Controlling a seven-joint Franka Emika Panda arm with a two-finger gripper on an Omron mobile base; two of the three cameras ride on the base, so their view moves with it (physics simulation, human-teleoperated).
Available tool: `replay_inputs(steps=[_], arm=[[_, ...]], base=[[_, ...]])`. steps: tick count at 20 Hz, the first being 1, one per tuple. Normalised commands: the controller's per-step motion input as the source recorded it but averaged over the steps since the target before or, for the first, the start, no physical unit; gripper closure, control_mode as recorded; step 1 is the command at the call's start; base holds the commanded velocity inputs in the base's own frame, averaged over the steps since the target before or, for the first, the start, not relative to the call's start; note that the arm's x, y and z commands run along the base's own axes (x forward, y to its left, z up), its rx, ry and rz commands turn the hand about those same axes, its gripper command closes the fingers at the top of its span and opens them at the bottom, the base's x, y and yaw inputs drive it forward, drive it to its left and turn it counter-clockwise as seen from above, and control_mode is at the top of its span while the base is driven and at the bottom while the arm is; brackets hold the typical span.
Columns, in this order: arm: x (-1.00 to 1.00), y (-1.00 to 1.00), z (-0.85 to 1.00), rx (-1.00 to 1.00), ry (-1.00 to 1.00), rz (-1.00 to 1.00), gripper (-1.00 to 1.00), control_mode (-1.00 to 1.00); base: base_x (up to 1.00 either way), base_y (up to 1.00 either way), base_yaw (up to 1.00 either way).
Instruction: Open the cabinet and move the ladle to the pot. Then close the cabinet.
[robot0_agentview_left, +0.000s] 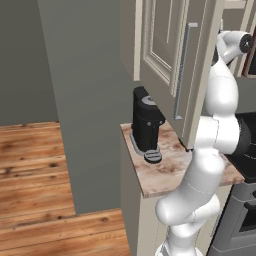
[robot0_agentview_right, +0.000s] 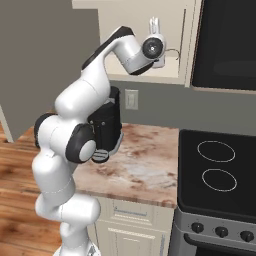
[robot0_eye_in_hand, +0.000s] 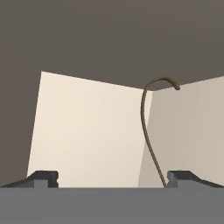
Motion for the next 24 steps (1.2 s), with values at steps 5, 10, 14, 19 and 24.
replay_inputs(steps=[5, 10, 14, 19, 24], arm=[[0.06, -0.13, 0.00, 0.00, 0.00, 0.00, -1.00, -1.00], [0.10, -0.07, 0.00, 0.00, 0.00, 0.00, -1.00, -1.00], [0.10, -0.08, -0.04, 0.00, 0.00, 0.00, -1.00, -1.00], [0.10, -0.04, -0.07, 0.00, 0.00, 0.00, -1.00, -1.00], [0.05, 0.00, -0.14, 0.01, 0.00, 0.00, -1.00, -1.00]], base=[[0.00, 0.00, 0.00], [0.00, 0.00, 0.00], [0.00, 0.00, 0.00], [0.00, 0.00, 0.00], [0.00, 0.00, 0.00]])
